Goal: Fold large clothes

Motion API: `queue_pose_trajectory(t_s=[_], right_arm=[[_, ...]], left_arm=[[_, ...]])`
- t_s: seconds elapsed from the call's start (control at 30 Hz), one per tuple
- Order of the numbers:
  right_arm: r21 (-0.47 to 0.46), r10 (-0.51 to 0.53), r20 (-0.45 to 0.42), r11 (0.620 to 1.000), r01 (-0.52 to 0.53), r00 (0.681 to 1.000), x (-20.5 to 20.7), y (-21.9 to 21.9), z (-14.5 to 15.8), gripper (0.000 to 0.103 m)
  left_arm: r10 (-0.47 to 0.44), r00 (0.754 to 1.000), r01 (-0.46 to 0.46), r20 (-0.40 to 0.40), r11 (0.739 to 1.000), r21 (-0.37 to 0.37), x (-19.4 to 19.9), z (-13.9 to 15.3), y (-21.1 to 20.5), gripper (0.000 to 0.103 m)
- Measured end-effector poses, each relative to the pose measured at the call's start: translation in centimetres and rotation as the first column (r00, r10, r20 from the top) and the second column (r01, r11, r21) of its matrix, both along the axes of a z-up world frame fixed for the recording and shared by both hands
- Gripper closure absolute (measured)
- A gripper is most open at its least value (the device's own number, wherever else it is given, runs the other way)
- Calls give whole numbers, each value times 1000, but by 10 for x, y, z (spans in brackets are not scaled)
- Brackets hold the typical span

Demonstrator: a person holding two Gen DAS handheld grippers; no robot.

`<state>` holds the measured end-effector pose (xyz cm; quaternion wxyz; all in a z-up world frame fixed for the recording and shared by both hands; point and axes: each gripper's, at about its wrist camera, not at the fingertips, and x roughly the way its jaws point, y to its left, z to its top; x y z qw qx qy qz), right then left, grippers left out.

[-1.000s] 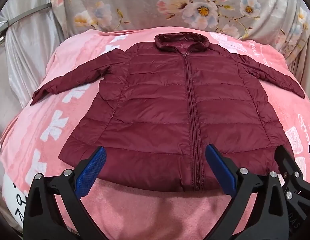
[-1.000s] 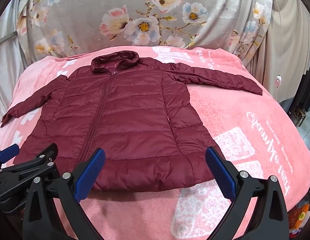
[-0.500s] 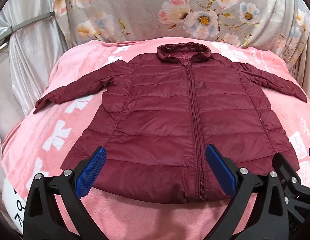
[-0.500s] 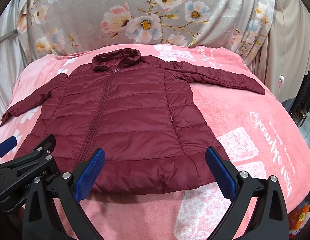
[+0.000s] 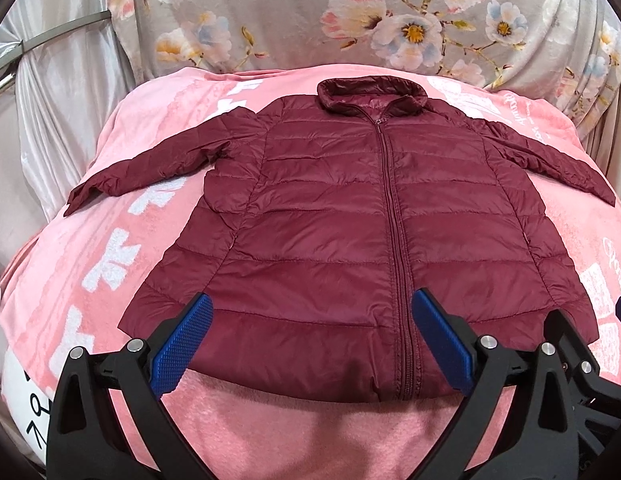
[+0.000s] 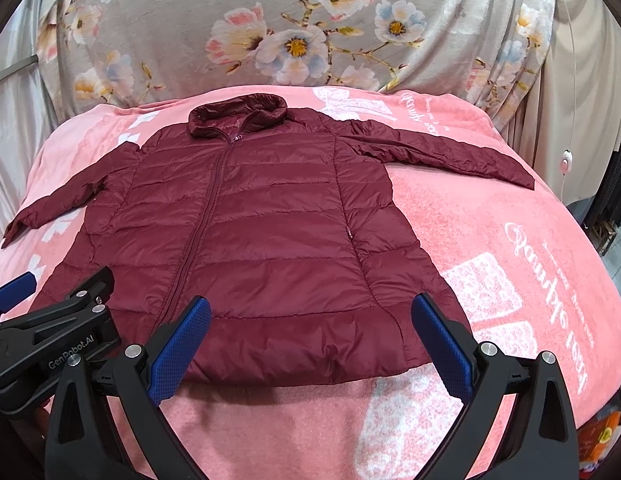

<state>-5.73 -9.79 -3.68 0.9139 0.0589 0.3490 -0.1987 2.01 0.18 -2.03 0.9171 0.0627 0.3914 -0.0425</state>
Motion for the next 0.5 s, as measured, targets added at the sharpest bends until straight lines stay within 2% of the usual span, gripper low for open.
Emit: queue_pose_trajectory(t_s=[0.5], right_arm=[[5,1,0,1000,-1,1000,-1,0,0,5]], left_arm=[[-1,1000,1,-4,1000,1,0,-1,0,6]])
